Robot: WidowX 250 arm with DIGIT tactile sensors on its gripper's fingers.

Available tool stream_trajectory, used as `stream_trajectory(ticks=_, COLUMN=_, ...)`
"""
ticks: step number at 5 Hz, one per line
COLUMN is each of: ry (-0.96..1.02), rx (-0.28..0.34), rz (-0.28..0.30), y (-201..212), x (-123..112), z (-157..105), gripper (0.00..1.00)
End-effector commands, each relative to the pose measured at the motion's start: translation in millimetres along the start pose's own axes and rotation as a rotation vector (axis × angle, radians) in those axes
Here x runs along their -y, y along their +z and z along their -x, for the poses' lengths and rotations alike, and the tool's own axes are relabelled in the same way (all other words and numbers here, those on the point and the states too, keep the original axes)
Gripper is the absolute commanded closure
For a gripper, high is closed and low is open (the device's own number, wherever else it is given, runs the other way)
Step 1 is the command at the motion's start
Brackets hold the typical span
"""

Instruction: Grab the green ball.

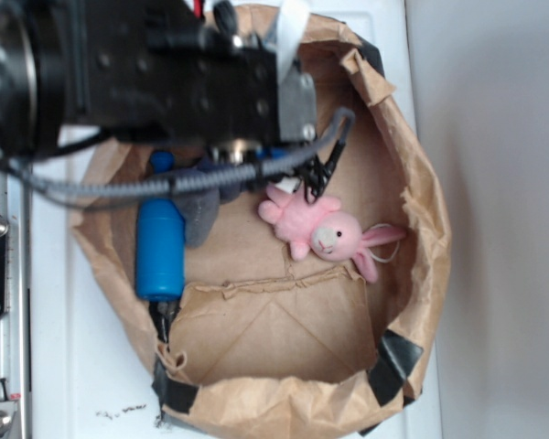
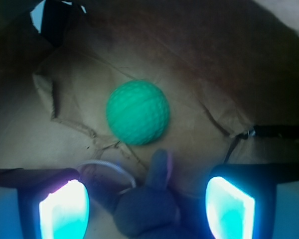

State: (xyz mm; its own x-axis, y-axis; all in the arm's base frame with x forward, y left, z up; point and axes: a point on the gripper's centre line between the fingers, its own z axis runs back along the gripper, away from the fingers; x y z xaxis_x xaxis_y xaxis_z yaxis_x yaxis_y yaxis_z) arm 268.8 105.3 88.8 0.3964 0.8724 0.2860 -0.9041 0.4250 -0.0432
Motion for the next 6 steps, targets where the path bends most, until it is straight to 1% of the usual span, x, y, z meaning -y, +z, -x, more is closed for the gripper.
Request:
stream_trajectory(ticks=1, ry=0.043, rx=0.147, rz=0.075, y=1, x=5, z=-19, gripper=0.0)
stream_trajectory(ticks=2, ry=0.037, rx=0.154, rz=0.068, y=-5, x=18, z=-19, gripper=0.0)
stream_trajectory(ticks=3, ry=0.056, rx=0.165, rz=0.044, y=-8, x=32, z=-24, gripper=0.0)
stream_trajectory(ticks=4, ry=0.029, rx=0.175, rz=0.021, y=-16, x=37, z=-21, gripper=0.0)
stream_trajectory(ticks=5, ry=-0.012, rx=0.178, rz=0.025, y=-23, x=37, z=-14, gripper=0.0)
stream_trajectory(ticks=6, ry=-0.025, rx=0.192, rz=-0.006, y=-29, x=40, z=-6, gripper=0.76)
